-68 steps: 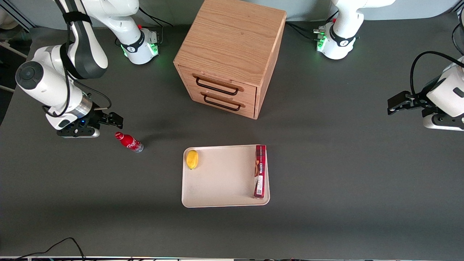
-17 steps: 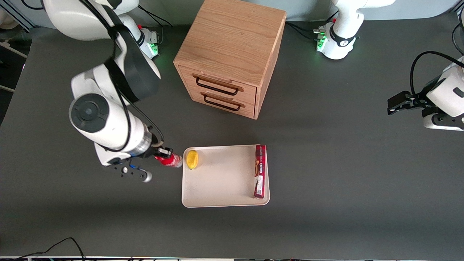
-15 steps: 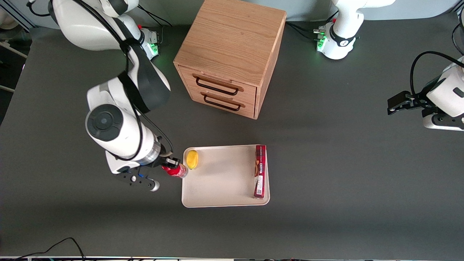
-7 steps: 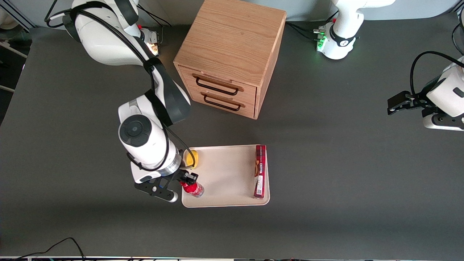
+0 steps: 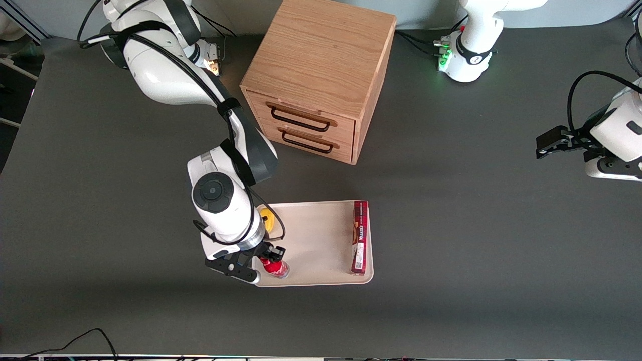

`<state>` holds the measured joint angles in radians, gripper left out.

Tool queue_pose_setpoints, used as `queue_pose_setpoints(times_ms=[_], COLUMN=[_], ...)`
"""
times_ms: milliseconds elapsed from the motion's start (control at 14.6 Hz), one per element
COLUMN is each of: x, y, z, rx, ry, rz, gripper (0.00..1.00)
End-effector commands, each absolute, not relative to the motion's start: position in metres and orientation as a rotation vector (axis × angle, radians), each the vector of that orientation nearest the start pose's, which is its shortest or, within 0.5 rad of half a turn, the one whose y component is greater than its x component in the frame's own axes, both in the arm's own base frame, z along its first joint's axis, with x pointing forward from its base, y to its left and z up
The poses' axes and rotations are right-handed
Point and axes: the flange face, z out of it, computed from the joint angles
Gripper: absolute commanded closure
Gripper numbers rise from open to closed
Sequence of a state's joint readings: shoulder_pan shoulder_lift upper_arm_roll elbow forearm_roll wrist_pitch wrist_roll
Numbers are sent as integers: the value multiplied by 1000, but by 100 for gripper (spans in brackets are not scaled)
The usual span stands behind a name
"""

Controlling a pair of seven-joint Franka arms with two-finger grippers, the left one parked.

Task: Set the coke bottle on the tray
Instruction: 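Carry the bottle over the cream tray beside the lemon, then lower the bottle onto the tray and open the right gripper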

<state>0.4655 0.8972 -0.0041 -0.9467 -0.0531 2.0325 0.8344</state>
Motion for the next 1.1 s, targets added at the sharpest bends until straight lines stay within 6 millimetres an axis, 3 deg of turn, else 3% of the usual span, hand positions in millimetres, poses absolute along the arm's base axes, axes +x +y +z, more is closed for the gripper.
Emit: queue_pose_setpoints(times_ms=[0,137,206,275,344,756,1031], x=[719,719,719,719,719,718,712], y=[361,362,364,363,363,363,359], z=[352,342,340,341,341,345,365], rx=[-2994,-2994,-2995,-2995,-2997,-3010,-3042], ry=[561,559,555,554,553,546,551], rz=[-338,-343,-344,-347,-350,-354,-301], gripper=[83,64,42,10,0,0,0])
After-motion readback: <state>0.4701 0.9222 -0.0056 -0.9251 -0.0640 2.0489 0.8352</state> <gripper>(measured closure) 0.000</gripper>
